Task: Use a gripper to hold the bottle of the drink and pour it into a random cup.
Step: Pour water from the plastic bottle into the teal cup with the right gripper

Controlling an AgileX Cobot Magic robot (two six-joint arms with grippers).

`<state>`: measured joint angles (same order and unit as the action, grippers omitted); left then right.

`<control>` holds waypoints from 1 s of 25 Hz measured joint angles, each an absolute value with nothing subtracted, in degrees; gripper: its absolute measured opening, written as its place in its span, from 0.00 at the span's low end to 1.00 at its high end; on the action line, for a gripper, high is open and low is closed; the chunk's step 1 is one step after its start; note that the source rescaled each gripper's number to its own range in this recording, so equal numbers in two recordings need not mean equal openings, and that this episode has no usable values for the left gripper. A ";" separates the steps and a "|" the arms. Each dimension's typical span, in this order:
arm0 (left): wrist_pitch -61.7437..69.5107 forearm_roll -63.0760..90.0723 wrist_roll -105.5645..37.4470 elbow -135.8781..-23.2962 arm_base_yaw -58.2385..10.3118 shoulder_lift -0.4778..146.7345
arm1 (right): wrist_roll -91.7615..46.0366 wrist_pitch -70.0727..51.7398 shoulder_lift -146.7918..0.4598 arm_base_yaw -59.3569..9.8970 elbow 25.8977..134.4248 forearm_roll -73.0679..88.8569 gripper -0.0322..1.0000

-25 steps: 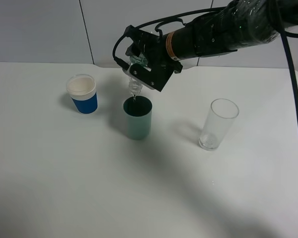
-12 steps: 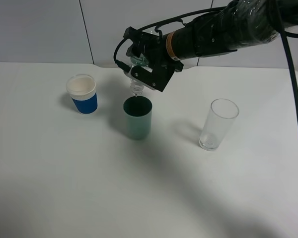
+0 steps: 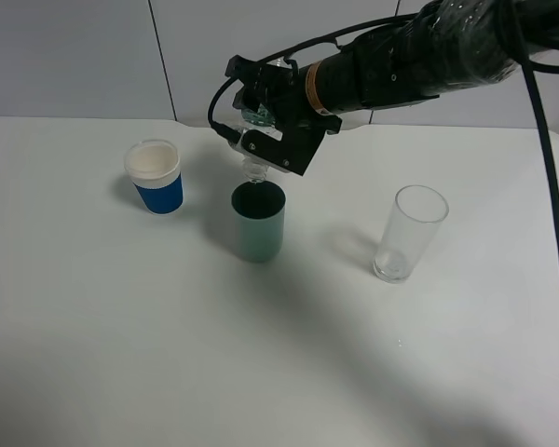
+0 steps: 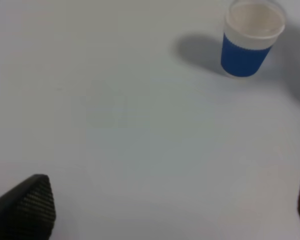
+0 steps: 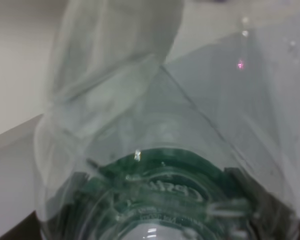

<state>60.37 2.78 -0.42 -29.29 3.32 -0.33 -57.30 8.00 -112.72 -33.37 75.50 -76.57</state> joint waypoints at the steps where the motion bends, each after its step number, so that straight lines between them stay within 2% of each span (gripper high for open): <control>1: 60.37 2.78 -0.42 -29.29 3.32 -0.33 | -57.70 7.19 -112.72 -33.57 75.50 -76.57 0.03; 25: 60.37 2.78 -0.42 -29.29 3.32 -0.33 | -60.15 3.12 -112.01 -36.26 75.50 -76.57 0.03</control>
